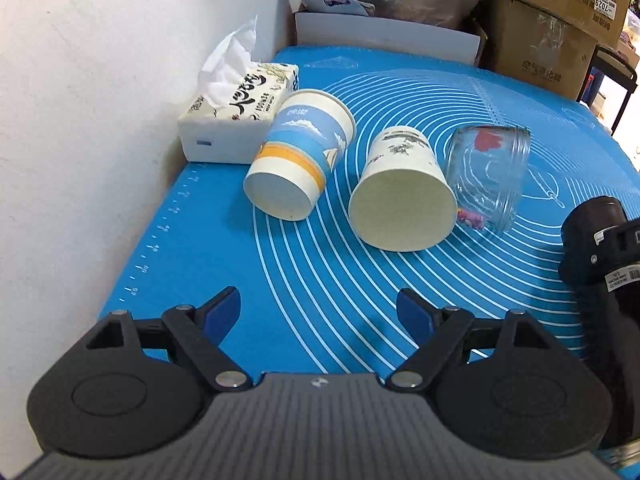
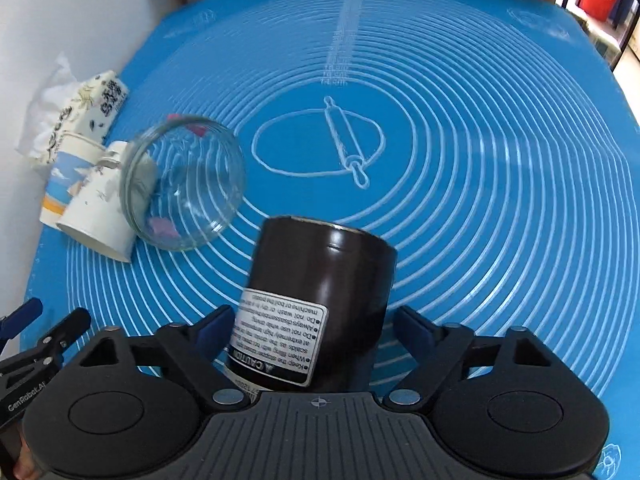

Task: Flip cup upside down
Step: 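Grasp the bottle with the right gripper while the left gripper releases it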

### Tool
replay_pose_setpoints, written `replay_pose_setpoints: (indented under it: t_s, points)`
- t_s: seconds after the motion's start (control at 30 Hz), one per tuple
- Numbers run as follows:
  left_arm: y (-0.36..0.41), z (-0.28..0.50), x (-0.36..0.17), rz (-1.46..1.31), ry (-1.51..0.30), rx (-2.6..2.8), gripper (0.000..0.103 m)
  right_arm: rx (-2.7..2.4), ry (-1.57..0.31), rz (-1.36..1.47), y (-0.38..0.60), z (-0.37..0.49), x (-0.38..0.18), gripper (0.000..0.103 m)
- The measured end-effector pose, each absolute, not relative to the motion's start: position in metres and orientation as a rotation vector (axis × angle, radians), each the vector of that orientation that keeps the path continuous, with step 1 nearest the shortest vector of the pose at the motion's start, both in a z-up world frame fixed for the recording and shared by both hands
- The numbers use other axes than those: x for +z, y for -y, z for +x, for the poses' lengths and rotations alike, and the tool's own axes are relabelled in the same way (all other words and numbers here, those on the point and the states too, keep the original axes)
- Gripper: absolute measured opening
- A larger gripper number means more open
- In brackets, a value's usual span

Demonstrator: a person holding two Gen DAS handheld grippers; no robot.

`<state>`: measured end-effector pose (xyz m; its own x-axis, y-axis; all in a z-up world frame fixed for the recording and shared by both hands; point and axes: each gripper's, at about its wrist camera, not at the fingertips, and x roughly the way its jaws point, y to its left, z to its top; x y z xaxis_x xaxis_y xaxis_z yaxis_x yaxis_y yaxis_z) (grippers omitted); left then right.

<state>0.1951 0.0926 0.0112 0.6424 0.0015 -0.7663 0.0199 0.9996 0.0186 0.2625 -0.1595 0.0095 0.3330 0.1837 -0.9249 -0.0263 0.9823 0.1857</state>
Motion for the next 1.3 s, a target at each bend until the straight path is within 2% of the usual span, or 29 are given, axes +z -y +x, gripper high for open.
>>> replay_pose_setpoints:
  t_s: [0.3, 0.9, 1.3]
  points:
    - [-0.090, 0.191, 0.013, 0.014, -0.867, -0.022, 0.085, 0.213, -1.094, 0.156, 0.163, 0.237, 0.023, 0.070]
    - [-0.087, 0.170, 0.032, -0.019, -0.771, -0.038, 0.085, 0.113, -0.503, -0.134, 0.160, 0.139, 0.102, 0.067]
    - [-0.080, 0.168, 0.031, -0.009, -0.765, -0.054, 0.085, 0.058, -0.480, -0.117, 0.177, 0.171, 0.097, 0.066]
